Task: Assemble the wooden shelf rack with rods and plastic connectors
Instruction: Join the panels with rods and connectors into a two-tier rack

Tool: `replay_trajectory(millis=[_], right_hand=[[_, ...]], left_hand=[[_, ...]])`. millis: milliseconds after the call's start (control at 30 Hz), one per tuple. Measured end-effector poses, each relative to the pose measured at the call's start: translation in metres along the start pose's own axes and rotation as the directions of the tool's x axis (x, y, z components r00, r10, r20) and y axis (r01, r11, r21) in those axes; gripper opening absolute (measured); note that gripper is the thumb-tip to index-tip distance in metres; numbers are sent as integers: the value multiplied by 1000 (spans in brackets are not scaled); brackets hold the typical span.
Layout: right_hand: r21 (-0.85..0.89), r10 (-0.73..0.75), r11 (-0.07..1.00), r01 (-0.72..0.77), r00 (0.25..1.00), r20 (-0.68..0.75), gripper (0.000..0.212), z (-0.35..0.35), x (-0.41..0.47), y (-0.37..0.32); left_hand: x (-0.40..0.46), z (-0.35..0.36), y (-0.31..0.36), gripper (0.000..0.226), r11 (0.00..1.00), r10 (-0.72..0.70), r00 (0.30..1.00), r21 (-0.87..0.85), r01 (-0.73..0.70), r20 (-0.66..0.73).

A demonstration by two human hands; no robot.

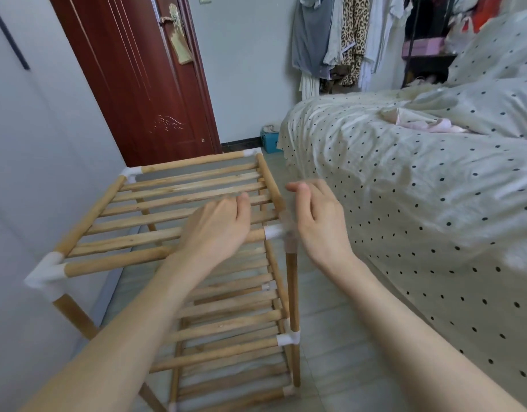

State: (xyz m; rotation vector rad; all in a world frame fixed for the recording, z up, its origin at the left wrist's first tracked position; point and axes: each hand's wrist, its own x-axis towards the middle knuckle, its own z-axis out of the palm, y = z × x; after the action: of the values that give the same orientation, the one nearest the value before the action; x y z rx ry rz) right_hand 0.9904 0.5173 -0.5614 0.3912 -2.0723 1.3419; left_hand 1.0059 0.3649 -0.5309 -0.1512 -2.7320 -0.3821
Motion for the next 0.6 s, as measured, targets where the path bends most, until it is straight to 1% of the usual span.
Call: replay_trajectory(millis=[33,67,100,133,167,200,267,333,433,533,600], right_hand=[[-115,-171,978,174,985,33,40,3,-2,-8],[-208,-302,926,315,949,92,41,8,-4,-16],[-278,-377,869,410,911,166,43,14,-6,-23],[-342,-375,824,452,887,271,47,20,-7,-30],[-411,-316,785,463,871,377,51,27,-8,-36],[-481,-247,741,468,856,453,55,32,-8,-40],[-569,-163,674,471,846,508,62,40,-4,-39],[-567,-135,684,459,844,519,70,46,0,-40],[-528,-76,718,454,805,589,82,54,10,-38],[-542,27,726,423,771,637,87,53,23,-29],[-537,53,728,426,746,664,90,53,31,-22]], left_hand=[[-5,-3,-11,56,1000,10,1000,28,-9,-4],[-11,-5,-21,53,998,11,1000,55,-11,-1],[-16,-7,-31,49,996,10,1000,83,-10,1],[-21,-8,-40,44,993,0,1000,118,-1,4],[-25,-10,-48,39,990,-18,1000,143,16,15],[-27,-13,-56,34,988,-32,999,149,27,28],[-28,-17,-69,31,989,-50,997,144,41,60],[-26,-18,-76,38,986,-54,996,160,42,74],[-19,-16,-75,49,983,-41,995,183,24,90],[-6,-16,-73,43,980,-44,988,198,14,149],[-1,-15,-74,42,978,-33,985,211,-4,168]])
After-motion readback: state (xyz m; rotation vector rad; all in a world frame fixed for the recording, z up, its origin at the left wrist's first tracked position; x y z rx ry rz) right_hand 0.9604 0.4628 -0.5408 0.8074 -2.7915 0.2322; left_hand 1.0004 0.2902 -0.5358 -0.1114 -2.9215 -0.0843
